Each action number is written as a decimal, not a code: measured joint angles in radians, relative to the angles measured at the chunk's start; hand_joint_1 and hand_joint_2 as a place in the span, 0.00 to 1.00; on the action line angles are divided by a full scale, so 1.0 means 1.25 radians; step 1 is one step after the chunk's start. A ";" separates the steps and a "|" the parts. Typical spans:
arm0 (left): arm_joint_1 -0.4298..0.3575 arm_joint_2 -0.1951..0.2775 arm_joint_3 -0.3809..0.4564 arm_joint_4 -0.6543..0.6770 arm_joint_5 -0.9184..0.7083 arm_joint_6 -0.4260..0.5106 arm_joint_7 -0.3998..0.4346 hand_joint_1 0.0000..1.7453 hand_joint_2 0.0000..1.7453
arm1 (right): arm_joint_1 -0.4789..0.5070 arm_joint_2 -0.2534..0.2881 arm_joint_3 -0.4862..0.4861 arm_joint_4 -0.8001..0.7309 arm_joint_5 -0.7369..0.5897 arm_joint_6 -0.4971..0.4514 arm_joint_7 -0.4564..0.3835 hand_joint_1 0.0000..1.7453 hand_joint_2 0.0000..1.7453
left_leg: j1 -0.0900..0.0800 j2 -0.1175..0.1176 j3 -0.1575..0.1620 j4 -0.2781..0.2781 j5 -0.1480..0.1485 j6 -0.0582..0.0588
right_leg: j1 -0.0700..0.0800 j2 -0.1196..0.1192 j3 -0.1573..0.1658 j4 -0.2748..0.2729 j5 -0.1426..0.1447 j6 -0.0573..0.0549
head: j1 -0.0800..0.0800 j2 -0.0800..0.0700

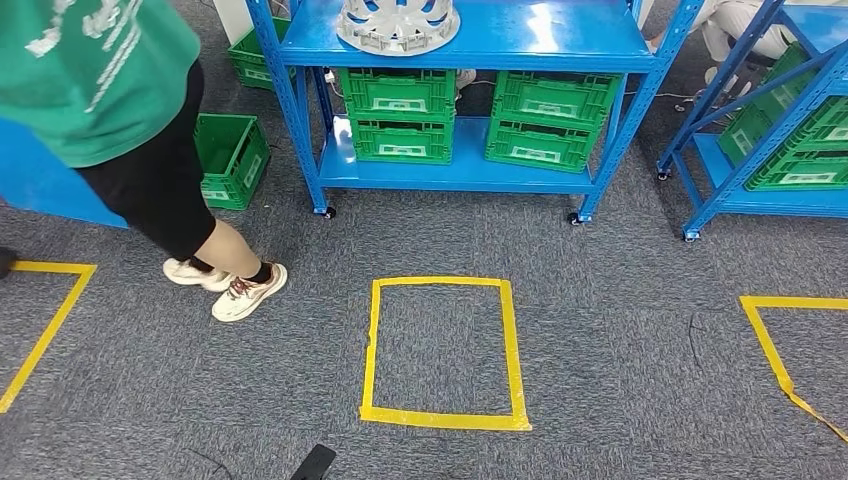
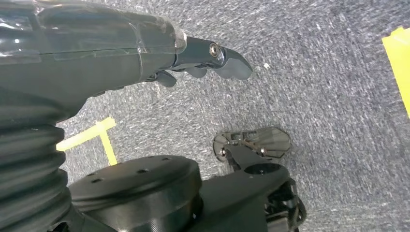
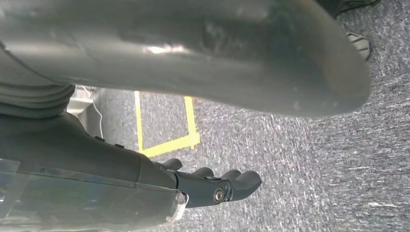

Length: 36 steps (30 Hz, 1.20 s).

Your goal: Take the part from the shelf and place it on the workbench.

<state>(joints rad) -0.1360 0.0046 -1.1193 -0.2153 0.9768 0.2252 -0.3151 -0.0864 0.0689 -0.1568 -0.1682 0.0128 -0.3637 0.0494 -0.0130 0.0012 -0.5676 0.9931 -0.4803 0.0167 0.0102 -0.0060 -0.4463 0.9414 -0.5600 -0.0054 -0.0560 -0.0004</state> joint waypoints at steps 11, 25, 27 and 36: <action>-0.009 -0.009 -0.002 0.000 0.003 0.003 0.020 0.00 1.00 | -0.001 -0.012 0.000 0.000 -0.021 0.005 -0.076 0.00 0.00 | 0.000 -0.001 0.000 0.000 0.000 0.000 | 0.000 0.000 0.000 0.000 0.000 0.000 | 0.000 0.000; -0.011 -0.020 -0.002 0.000 -0.001 0.000 0.022 0.00 1.00 | -0.002 -0.018 0.000 0.000 -0.018 0.001 -0.039 0.00 0.00 | 0.000 -0.002 0.000 0.000 0.000 0.000 | 0.000 0.000 0.000 0.000 0.000 0.000 | 0.000 0.000; -0.011 -0.020 -0.003 0.000 -0.003 -0.002 0.022 0.00 1.00 | -0.002 -0.018 0.000 0.000 -0.019 0.001 -0.033 0.00 0.00 | 0.000 -0.002 0.000 0.000 0.000 0.000 | 0.000 0.000 0.000 0.000 0.000 0.000 | 0.000 0.000; -0.009 -0.019 -0.004 0.000 -0.001 -0.009 0.032 0.00 1.00 | -0.002 -0.017 0.000 0.000 -0.016 -0.014 -0.043 0.00 0.00 | 0.000 -0.001 0.000 0.000 0.000 0.000 | 0.000 0.000 0.000 0.000 0.000 0.000 | 0.000 0.000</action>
